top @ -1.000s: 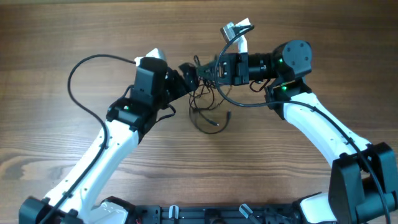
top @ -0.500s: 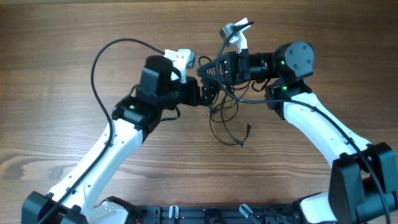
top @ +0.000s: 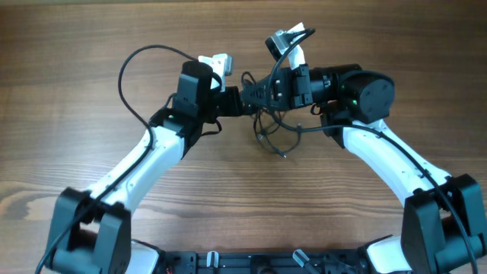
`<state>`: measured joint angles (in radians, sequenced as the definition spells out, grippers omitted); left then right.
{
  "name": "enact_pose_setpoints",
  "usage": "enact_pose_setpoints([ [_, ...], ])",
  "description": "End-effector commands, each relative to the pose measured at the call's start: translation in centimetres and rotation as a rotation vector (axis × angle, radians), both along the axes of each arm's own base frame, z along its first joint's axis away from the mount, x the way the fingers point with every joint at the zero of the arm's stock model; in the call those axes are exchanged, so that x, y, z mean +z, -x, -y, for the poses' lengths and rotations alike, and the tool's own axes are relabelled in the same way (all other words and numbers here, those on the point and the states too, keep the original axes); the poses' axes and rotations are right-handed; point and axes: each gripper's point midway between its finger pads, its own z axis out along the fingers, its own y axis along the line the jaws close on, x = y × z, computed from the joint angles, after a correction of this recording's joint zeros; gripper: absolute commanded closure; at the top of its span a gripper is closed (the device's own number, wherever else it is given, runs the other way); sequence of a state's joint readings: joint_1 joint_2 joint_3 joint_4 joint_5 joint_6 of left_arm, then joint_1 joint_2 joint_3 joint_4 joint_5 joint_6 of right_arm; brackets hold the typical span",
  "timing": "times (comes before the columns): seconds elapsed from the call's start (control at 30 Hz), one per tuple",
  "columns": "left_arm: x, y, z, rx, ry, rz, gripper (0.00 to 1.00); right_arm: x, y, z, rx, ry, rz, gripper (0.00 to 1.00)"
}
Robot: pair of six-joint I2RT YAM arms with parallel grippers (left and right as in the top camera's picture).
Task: Untangle cables
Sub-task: 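Release the cables with the left gripper and pull it back leftward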
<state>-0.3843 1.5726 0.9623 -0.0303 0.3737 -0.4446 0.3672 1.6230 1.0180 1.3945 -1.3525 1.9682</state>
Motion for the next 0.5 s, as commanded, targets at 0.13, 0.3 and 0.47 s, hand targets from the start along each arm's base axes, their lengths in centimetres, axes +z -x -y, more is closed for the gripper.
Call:
enact_pose_setpoints([
  [0.13, -3.1, -3.6, -8.0, 0.427, -0.055, -0.121, 0.14, -0.4, 0.1, -2.1, -0.008, -0.014, 0.034, 0.95],
  [0.3, -7.8, -0.3, -19.3, 0.701, -0.232, -0.373, 0.96, -4.9, -5.2, -1.9, -0.217, 0.078, 0.045, 0.95],
  [0.47, -9.4, 2.7, -26.4, 0.858, -0.200, -0.546, 0.96, -10.3, -13.2, 2.8, -0.618, 0.263, 0.102, 0.95],
])
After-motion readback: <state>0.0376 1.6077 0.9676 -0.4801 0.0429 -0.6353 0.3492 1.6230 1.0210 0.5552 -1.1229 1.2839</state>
